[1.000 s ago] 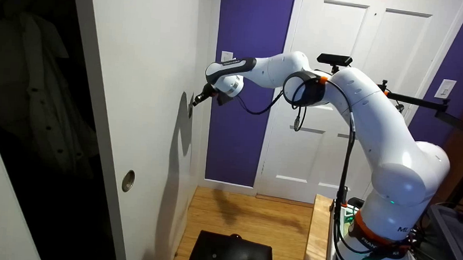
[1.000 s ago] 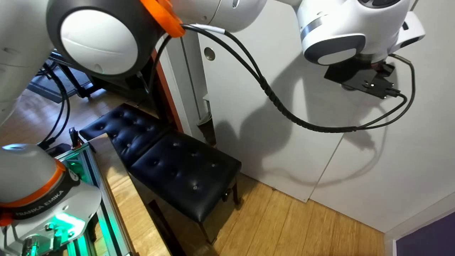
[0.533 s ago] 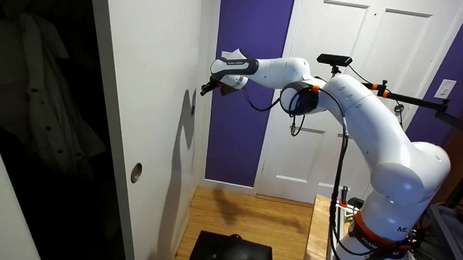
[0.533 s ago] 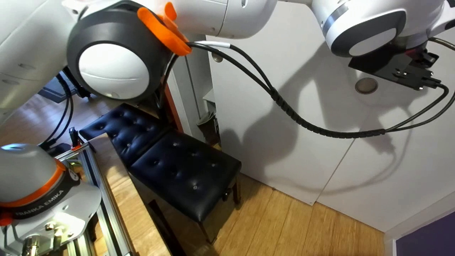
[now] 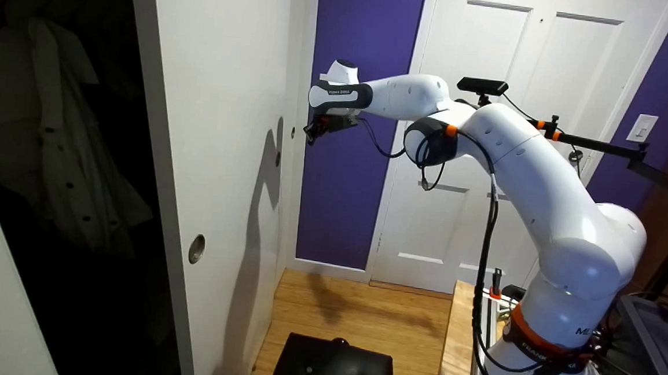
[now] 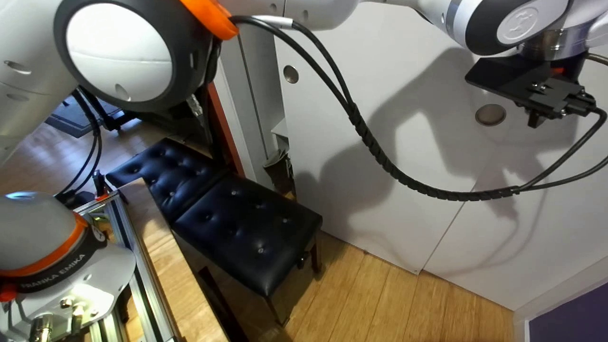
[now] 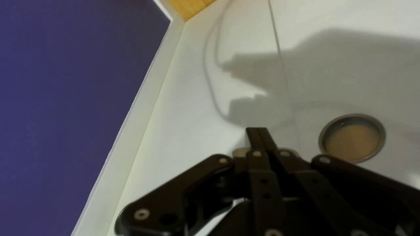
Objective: Slide the closet door to the right
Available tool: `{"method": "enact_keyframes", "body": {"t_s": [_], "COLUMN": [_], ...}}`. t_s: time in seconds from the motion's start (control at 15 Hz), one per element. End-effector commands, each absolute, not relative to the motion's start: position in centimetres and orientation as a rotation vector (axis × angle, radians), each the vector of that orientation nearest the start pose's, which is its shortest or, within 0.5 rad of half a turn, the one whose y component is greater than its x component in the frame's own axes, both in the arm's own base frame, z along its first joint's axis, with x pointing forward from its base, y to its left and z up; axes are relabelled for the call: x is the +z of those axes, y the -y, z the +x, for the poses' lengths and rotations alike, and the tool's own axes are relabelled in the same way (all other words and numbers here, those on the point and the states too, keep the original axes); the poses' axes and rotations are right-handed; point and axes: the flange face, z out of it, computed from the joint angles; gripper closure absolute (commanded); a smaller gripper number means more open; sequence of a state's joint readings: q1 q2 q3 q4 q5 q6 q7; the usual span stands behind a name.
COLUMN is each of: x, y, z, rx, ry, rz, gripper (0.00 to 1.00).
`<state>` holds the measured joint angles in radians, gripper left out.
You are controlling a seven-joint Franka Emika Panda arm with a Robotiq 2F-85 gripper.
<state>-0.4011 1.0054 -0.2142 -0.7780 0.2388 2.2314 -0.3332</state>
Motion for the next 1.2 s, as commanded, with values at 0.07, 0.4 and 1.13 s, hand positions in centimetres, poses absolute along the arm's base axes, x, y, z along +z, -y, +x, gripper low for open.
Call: {"method": "enact_keyframes", "body": {"t_s": [0.07,0.4,1.13], "x": [35.6,34.2,38.7], "y": [33.5,27.6,19.0], "z": [72.3,71.0,64.0], "rx": [-0.373,-0.188,-0.152], "ry": [-0.334,-0.313,-0.091], "rz": [-3.181,-3.202,-3.21], "gripper": [1.0,1.0,1.0]}}
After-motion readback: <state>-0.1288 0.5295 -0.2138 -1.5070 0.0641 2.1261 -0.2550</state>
